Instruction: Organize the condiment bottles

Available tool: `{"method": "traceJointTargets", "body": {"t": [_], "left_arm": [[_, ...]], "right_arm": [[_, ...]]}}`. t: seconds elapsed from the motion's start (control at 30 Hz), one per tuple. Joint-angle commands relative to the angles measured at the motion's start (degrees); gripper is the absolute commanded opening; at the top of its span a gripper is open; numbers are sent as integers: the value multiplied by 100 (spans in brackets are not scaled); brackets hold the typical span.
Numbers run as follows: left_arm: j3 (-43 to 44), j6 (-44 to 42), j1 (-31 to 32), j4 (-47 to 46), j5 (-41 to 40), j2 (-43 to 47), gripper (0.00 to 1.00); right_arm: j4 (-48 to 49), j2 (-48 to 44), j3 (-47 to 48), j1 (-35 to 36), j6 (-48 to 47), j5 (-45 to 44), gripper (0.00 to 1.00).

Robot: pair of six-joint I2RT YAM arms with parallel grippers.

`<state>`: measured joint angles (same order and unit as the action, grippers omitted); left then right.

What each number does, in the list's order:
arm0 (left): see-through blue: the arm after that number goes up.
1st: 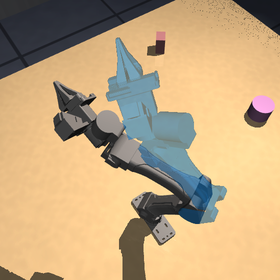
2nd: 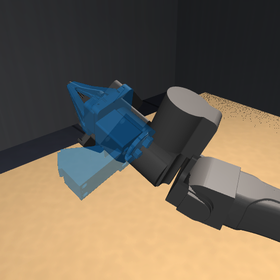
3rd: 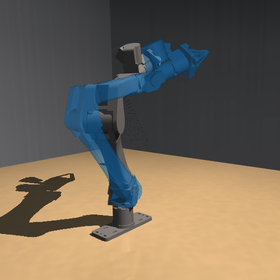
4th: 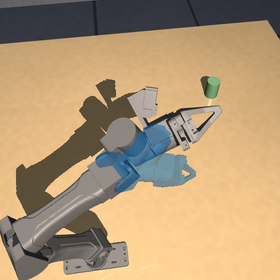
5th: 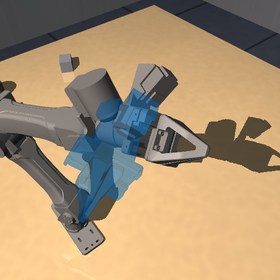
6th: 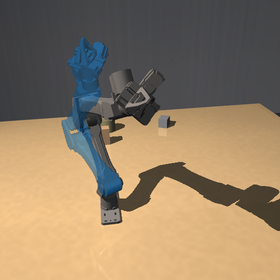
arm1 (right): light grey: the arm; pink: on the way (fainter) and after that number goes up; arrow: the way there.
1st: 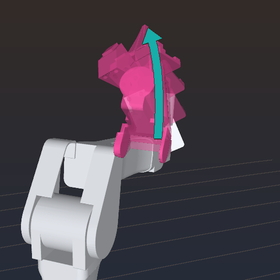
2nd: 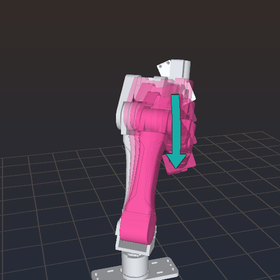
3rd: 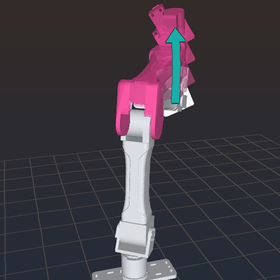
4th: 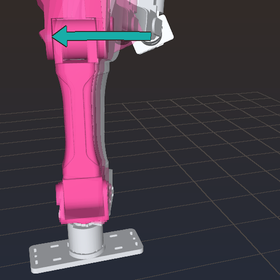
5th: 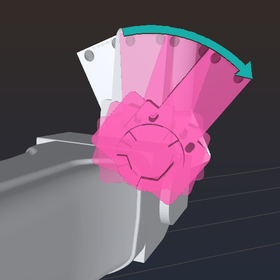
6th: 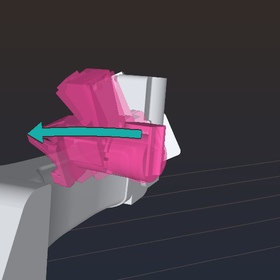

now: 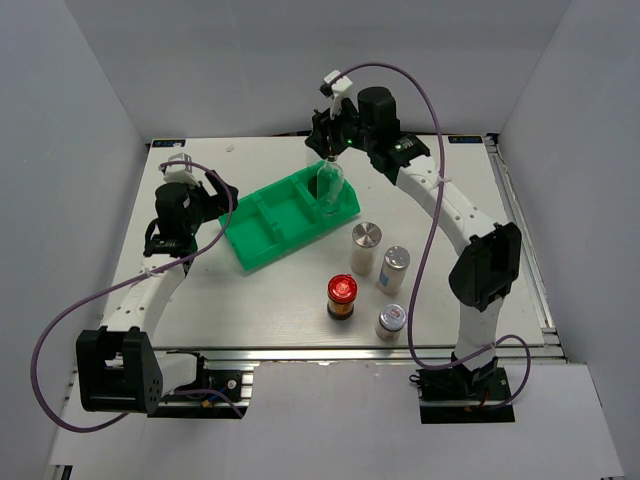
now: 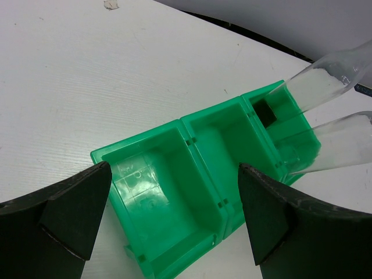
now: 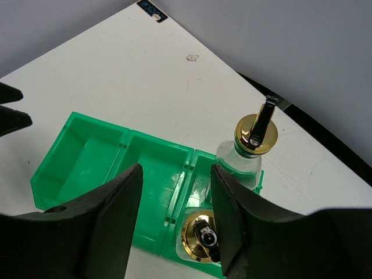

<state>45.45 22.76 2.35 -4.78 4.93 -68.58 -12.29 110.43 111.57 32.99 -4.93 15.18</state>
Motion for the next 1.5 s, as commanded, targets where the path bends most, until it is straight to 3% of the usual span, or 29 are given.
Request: {"method": "traceJointTargets", "body": {"t": [0.0,0.07,0.2,0.37,0.9,1.07,1.13,1.2,1.23,1.27,1.4,1.47], "left_arm": [[95,9,-6,-94,61,64,98],[95,9,2,-94,61,64,98],[104,18,2,-76,61,64,98],[122,26,2,-32,34,72,98],[289,254,2,-68,474,432,98],[508,273,230,310,237,530,98],[561,185,625,433,10,538,98],[683,54,1272,442,-202,495,98],[754,-26,1503,625,-351,390,98],[824,-96,1758,662,-387,311,98],[1202,-395,2891,776,-308,-173,98],[1343,-492,3217,890,-483,-514,98]], "right_arm": [[104,-399,-21,14,-8,38,55],[157,-435,-47,14,-8,11,51],[263,-487,-126,5,27,-181,32],[403,-575,-328,14,27,-419,27],[544,-1278,-381,14,-201,-894,52],[842,-2156,-1388,5,-132,-1279,57],[878,-2639,-1821,-21,-26,-1850,60],[860,-2964,-2530,-91,219,-2411,69],[834,-3297,-2796,-126,325,-2623,75],[782,-3483,-3051,-170,439,-2869,89],[615,-4615,-4439,-547,1335,-4178,89],[527,-5021,-5248,-758,1950,-4391,89]]}}
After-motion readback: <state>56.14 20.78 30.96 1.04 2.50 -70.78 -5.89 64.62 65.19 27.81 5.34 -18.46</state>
